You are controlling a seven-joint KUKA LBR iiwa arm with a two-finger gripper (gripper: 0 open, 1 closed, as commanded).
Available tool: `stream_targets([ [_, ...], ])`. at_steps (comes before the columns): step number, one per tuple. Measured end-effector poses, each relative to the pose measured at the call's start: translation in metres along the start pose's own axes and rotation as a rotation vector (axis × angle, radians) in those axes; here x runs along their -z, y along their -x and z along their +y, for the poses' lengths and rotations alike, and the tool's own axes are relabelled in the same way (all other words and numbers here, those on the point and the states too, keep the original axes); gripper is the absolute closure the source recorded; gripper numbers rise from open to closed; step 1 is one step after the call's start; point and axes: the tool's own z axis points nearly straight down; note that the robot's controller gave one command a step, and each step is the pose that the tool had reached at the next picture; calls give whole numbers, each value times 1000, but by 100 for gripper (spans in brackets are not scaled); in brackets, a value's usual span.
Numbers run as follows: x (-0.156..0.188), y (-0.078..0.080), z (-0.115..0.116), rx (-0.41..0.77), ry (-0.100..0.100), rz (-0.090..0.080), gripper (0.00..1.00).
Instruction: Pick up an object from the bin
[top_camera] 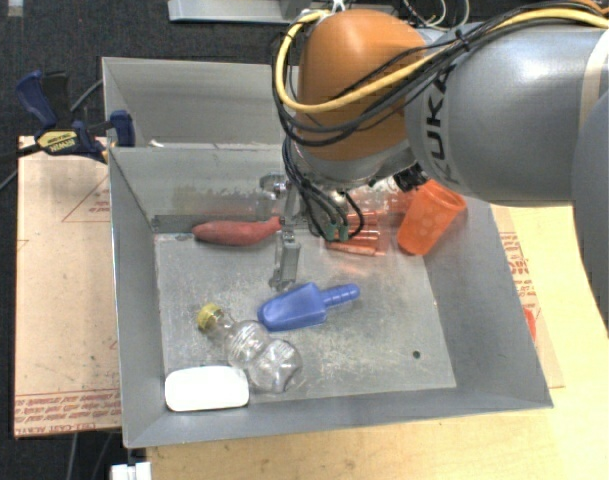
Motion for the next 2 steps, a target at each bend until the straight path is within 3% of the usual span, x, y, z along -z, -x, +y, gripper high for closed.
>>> stream_targets([
  [1, 5, 2, -1, -4, 1, -8, 0],
  [2, -75, -30, -41, 31, -1, 7, 0],
])
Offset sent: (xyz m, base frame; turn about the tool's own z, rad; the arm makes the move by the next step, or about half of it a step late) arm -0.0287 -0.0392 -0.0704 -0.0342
